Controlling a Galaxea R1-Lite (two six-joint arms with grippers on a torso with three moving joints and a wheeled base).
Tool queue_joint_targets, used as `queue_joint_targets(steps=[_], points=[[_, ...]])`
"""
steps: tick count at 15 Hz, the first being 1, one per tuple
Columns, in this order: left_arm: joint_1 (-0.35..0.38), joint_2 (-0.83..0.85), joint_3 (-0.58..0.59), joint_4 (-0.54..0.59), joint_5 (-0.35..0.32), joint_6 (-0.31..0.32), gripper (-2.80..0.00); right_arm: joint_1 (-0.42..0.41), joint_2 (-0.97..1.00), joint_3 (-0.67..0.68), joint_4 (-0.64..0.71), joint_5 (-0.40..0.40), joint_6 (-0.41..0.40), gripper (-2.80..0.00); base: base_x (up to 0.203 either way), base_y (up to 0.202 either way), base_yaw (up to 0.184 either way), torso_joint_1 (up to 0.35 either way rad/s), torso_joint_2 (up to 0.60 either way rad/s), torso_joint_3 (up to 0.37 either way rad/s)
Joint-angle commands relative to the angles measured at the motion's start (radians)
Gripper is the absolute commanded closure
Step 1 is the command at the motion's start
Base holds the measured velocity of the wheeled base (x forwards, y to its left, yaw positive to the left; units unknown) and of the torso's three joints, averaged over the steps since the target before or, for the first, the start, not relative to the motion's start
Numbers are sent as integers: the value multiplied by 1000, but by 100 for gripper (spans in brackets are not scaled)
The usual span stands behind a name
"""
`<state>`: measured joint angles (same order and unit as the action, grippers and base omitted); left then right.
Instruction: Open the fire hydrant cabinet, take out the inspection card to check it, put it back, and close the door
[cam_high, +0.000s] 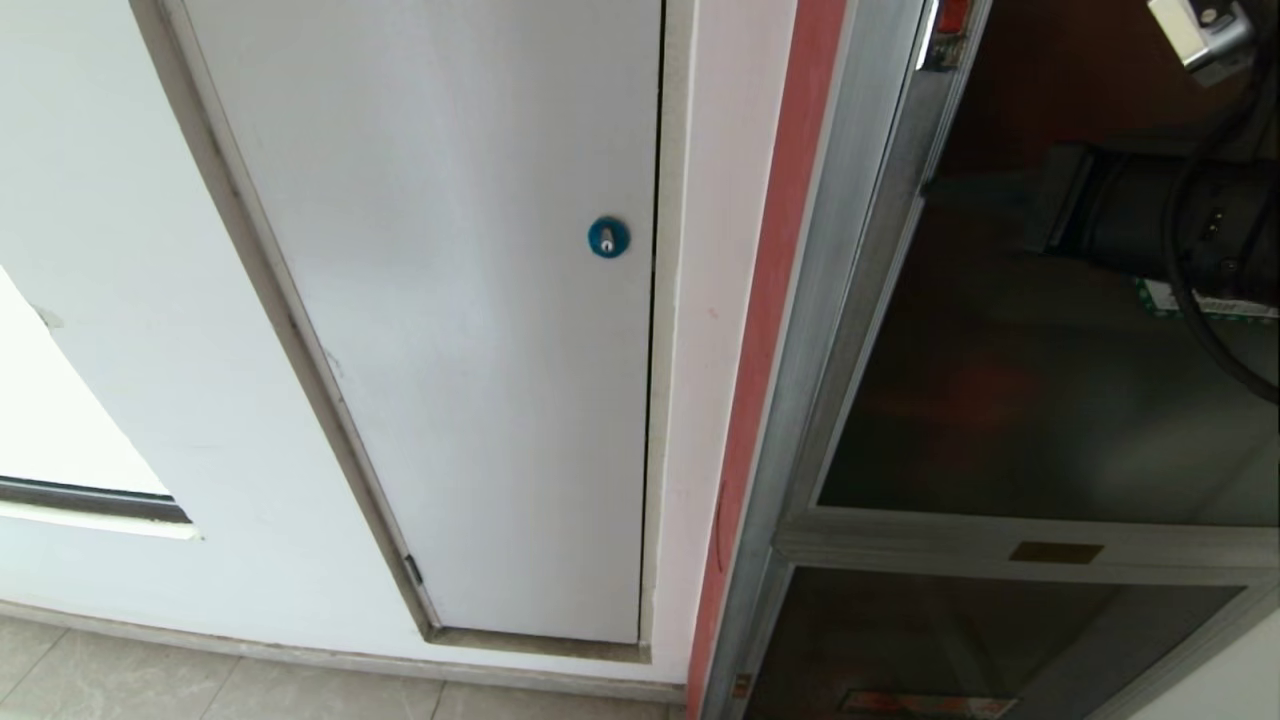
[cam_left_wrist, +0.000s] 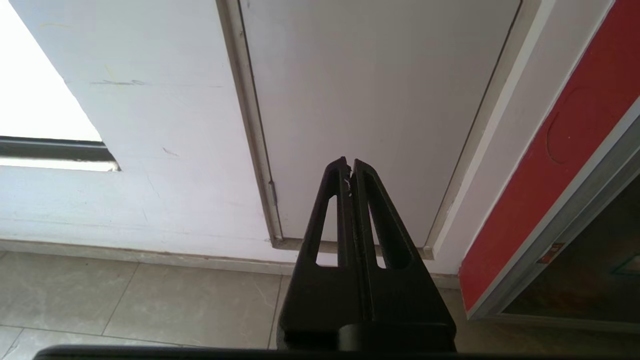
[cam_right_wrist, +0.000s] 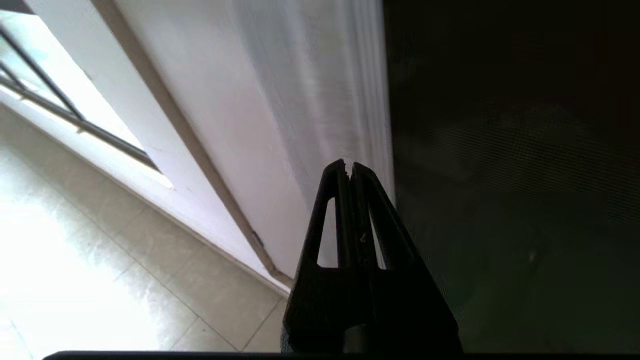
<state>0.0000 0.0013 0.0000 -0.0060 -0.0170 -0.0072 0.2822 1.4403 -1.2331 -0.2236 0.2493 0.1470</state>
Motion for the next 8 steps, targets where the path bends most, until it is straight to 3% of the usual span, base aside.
queue_joint_targets(steps=[1, 8], points=[[0, 0, 0, 0, 0, 0, 0, 24, -69, 7, 1, 11, 0, 0, 0, 0, 0, 0, 0, 0], [0, 0, 0, 0, 0, 0, 0, 55, -88, -112, 29, 7, -1, 0, 0, 0, 0, 0, 0, 0]])
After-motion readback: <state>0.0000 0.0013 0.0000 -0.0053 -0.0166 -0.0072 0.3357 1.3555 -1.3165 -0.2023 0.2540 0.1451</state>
